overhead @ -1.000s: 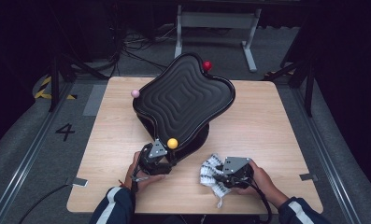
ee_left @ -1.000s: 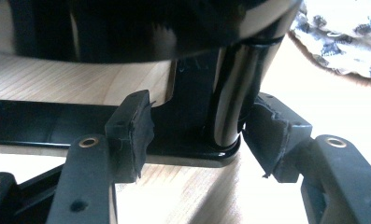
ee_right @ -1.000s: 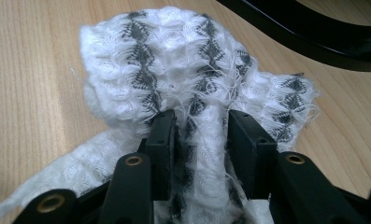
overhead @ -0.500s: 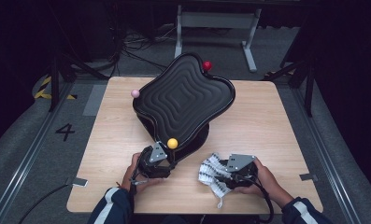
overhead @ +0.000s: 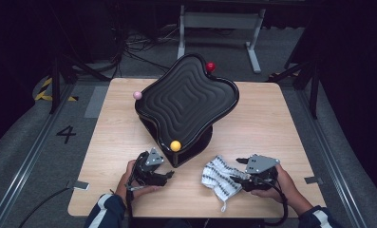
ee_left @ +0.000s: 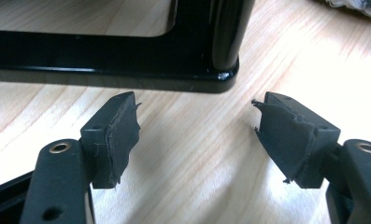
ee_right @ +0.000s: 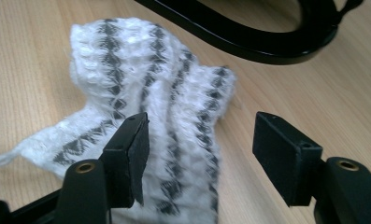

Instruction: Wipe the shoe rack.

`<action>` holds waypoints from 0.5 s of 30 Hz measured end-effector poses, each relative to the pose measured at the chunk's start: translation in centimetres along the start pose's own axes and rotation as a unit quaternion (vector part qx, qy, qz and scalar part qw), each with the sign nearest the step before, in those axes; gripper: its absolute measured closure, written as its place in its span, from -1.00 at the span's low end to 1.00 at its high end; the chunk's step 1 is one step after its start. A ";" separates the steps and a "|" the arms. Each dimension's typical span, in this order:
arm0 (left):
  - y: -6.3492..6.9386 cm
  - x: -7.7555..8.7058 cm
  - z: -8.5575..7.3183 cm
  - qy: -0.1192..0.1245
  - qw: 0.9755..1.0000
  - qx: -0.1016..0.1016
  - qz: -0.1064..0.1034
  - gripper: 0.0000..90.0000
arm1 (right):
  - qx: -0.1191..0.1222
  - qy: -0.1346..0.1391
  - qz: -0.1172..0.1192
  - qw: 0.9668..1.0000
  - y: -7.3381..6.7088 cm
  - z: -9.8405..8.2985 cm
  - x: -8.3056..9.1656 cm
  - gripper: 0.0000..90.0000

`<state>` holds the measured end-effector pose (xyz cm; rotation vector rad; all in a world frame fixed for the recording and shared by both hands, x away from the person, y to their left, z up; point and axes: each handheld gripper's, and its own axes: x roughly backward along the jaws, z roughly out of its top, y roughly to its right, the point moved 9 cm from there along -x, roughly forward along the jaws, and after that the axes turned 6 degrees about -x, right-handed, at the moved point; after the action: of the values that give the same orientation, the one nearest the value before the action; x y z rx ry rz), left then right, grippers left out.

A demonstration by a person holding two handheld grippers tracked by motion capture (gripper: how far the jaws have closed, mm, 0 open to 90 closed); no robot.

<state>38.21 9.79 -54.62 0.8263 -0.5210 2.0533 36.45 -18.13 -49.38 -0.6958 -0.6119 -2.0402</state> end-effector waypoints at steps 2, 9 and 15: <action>0.1 0.4 -0.4 -0.002 1.000 -0.002 -0.003 -0.39 | -0.009 0.004 -0.006 1.000 0.5 -0.3 0.5 -0.20; 0.3 1.8 -1.9 -0.003 1.000 -0.003 -0.002 -0.43 | -0.024 0.001 -0.027 0.999 2.1 -2.2 1.8 -0.23; 0.3 2.9 -3.0 -0.004 1.000 0.001 0.001 -0.47 | -0.028 -0.009 -0.046 0.998 3.4 -4.2 2.2 -0.24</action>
<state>35.59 13.09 -54.65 0.8358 -0.5236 2.0534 37.33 -23.78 -50.41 -0.7314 -0.6094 -2.1458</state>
